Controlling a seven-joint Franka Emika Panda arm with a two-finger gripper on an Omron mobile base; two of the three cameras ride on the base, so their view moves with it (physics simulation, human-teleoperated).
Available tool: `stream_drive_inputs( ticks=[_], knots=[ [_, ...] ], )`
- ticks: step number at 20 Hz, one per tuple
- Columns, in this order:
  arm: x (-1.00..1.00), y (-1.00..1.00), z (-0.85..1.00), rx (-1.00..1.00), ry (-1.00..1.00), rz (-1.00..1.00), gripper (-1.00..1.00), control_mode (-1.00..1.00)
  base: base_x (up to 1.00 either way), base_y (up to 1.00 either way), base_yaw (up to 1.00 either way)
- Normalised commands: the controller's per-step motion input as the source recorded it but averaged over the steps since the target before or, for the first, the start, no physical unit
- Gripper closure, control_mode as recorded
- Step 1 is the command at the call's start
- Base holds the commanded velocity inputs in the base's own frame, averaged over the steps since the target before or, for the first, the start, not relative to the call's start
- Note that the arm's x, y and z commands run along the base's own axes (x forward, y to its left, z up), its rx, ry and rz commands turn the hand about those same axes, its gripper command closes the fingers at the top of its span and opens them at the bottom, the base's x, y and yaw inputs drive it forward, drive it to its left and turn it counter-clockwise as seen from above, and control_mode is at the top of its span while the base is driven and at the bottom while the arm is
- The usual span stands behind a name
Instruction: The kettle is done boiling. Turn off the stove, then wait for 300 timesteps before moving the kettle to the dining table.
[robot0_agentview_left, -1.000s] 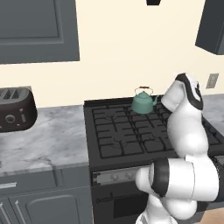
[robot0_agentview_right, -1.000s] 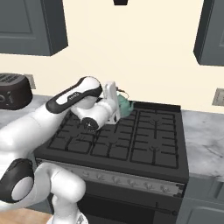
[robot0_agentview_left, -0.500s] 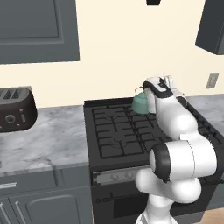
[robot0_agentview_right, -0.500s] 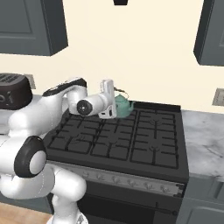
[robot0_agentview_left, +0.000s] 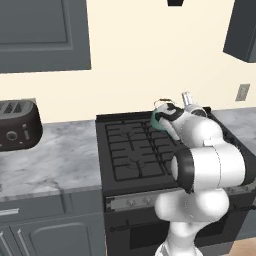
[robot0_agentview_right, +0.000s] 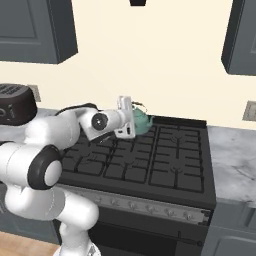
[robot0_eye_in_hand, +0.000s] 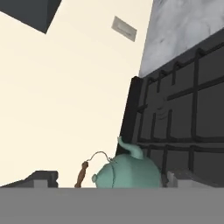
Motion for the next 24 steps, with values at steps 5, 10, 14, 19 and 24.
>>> stream_drive_inputs(
  ticks=[5, 10, 14, 19, 24],
  knots=[
    [0.24, 0.0, 0.54, 0.0, 0.31, -0.02, -1.0, -1.0, 0.0, 0.0, 0.0],
    [0.25, 0.05, 0.75, 0.0, 0.35, -0.05, -1.0, -1.0, 0.0, 0.0, 0.0],
    [0.27, 0.09, 0.76, 0.0, 0.36, -0.05, -1.0, -1.0, 0.0, 0.0, 0.0],
    [0.3, 0.15, 0.75, 0.0, 0.34, -0.03, -1.0, -1.0, 0.0, 0.0, 0.0],
    [0.34, 0.25, 0.59, 0.0, 0.3, 0.0, -1.0, -1.0, 0.0, 0.0, 0.0]
  ],
)
